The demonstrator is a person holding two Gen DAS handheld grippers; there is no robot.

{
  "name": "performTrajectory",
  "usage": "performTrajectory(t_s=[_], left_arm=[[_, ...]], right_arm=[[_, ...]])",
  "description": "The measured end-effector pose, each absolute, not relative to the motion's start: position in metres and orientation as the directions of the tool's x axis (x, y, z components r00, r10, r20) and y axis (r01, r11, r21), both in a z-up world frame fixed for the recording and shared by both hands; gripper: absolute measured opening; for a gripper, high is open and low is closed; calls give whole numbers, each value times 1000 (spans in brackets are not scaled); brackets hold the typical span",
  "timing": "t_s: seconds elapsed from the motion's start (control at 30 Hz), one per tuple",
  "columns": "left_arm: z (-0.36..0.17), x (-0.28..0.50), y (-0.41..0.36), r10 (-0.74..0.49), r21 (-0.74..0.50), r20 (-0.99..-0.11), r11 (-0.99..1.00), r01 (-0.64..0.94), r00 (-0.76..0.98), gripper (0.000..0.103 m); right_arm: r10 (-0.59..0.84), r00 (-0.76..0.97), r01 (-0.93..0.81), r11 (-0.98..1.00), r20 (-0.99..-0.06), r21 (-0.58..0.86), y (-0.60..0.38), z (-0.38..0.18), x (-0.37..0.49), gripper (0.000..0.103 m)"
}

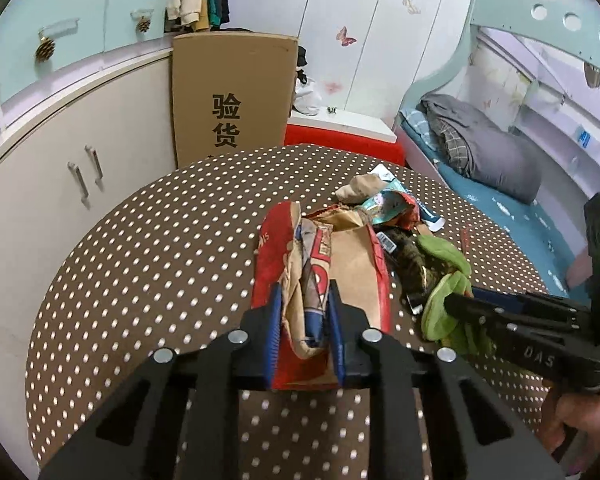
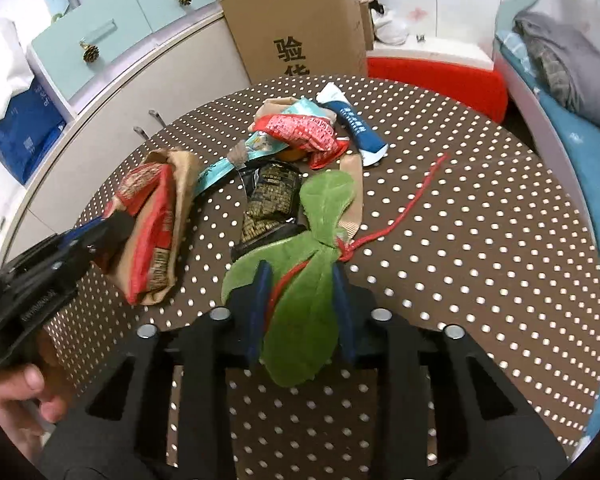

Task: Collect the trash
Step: 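Grasp the green glove with the right tool while the left tool grasps the red snack bag, then carry the glove and red bag over the wastebasket and open both tools to drop them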

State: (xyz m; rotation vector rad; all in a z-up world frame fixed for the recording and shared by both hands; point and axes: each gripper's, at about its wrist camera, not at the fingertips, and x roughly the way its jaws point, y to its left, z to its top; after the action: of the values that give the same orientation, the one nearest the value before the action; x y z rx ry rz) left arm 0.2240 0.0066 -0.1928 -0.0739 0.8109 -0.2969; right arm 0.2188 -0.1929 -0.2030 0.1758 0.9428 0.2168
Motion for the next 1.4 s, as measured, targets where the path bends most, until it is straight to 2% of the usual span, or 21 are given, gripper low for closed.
performTrajectory(t_s=[0.2, 0.4, 0.63, 0.9, 1.03, 1.17, 1.4], left_arm=[[-188, 202, 19, -307, -210, -687, 952, 224, 659, 20], [-175, 183, 17, -341, -245, -662, 940, 237, 667, 20], [-151, 169, -8, -400, -273, -627, 916, 292, 668, 20], [-132, 161, -70, -473, -273, -610, 878, 393, 635, 20], [-127, 157, -118, -519, -268, -611, 846, 461, 597, 20], [-126, 152, -168, -559, -256, -617, 808, 530, 554, 20], [-136, 146, -253, -595, -229, -653, 745, 626, 469, 20]], right_arm=[[328, 620, -88, 932, -713, 352, -225, -191, 185, 20], [329, 675, -60, 916, -660, 396, -265, -176, 152, 20], [296, 737, -32, 913, -608, 406, -300, -151, 126, 20], [189, 799, 61, 919, -571, 390, -361, -132, 94, 20], [94, 798, 183, 903, -596, 388, -412, -146, 73, 20], [14, 722, 342, 862, -692, 374, -470, -198, 61, 20], [56, 575, 492, 774, -816, 399, -523, -310, 58, 20]])
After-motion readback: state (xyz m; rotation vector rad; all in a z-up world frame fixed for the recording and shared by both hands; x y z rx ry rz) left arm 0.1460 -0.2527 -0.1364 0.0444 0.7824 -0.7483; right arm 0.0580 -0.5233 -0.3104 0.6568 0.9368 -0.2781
